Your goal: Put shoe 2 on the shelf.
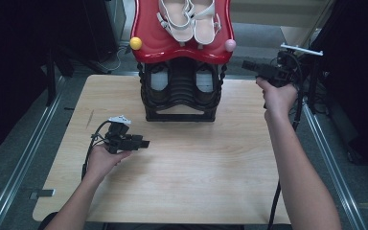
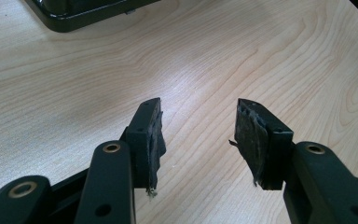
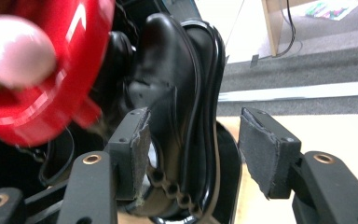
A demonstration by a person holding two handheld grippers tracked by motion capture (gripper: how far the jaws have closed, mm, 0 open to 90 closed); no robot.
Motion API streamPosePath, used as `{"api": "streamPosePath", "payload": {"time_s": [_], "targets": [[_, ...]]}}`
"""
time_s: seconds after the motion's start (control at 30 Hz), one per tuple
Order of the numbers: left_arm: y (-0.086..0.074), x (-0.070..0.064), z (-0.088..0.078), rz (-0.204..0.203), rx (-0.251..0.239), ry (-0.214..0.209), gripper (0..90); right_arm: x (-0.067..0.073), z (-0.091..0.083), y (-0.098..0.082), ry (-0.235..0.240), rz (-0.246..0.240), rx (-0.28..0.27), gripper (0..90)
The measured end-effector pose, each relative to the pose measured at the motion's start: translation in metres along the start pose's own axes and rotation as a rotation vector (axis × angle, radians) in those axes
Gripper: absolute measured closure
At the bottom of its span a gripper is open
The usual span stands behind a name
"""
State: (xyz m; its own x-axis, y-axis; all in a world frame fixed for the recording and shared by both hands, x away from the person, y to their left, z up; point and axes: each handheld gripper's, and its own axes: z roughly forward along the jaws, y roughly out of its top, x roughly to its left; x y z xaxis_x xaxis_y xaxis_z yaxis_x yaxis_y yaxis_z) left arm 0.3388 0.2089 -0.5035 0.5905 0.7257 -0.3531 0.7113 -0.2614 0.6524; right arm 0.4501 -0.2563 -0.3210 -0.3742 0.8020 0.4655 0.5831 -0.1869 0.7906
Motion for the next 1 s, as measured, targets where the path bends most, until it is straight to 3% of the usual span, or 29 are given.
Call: {"api": "streamPosePath", "payload": {"time_s": [0.47,1.0], "targets": [[0.000,0.000,-0.001,0.005,0.000,0.001,50.0,-0.006,-0.004,-0.058,0.043,-0.033,0.054,43.9],[0.000,-0.001,-0.001,0.017,0.000,0.002,49.1,-0.003,-0.012,-0.128,0.081,-0.067,0.115,42.2]]}}
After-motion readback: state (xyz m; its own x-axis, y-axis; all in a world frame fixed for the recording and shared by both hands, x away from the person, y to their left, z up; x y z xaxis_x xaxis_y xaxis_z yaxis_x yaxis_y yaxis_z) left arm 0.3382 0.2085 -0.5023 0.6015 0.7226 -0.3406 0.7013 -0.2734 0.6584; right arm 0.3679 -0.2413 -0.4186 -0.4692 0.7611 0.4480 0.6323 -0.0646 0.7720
